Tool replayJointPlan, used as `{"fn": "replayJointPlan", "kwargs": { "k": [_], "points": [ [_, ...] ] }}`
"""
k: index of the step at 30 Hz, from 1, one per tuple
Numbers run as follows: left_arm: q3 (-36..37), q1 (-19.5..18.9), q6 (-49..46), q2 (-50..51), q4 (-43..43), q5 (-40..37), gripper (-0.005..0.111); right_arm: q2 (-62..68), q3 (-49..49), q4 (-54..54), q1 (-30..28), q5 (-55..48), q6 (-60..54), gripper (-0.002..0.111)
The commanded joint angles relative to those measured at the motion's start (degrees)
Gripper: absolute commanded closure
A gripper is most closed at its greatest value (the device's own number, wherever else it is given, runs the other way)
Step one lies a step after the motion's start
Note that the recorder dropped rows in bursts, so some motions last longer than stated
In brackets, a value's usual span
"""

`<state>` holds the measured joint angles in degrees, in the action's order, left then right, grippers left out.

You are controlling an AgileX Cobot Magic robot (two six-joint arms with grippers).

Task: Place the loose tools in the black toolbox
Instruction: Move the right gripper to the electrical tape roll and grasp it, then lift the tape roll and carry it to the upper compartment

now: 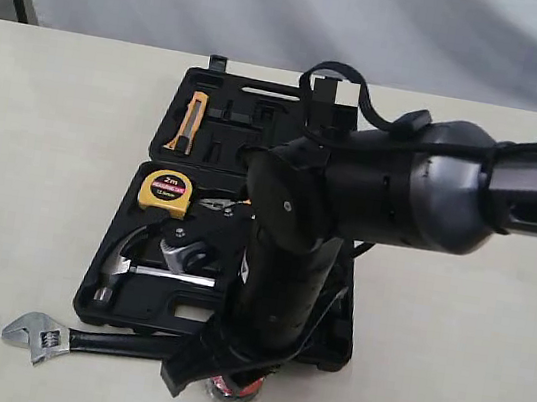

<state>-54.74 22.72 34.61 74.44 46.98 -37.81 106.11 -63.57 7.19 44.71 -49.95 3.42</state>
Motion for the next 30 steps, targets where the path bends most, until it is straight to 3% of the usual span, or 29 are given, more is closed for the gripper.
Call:
{"fn": "replayJointPlan", "kwargs": {
  "k": [1, 14, 15, 16, 19, 22, 30],
  "points": [
    [0.53, -0.19, 0.59, -0.46, -0.78, 0.97, 0.105, 0.08, 0.79, -1.25, 0.2, 0.57, 7.3, 0.043],
    [0.53, -0.19, 0.59, -0.46, -0.78, 0.97, 0.105, 6.27, 1.68, -1.0, 0.2, 8.78, 10.57, 0.043],
    [0.53, -0.19, 0.59, -0.46, -0.78, 0.97, 0.105, 6.27, 1.68, -1.0, 0.2, 8.9, 10.57, 0.046],
    [0.53, -0.19, 0.59, -0.46, -0.78, 0.97, 0.105, 6.27, 1.68, -1.0, 0.2, 8.9, 10.14, 0.058],
    [0.53, -0.19, 0.59, -0.46, -0.78, 0.97, 0.105, 6.27, 1.68, -1.0, 0.2, 8.4, 8.48, 0.078],
    [0.53, -0.19, 0.59, -0.46, -0.78, 0.97, 0.105, 5.24, 1.68, 0.46, 0.81, 5.62, 4.12, 0.108],
    [0.53, -0.19, 0.59, -0.46, -0.78, 0.97, 0.105, -4.29, 1.68, -1.47, 3.38, 3.03, 0.07, 0.109]
  ]
}}
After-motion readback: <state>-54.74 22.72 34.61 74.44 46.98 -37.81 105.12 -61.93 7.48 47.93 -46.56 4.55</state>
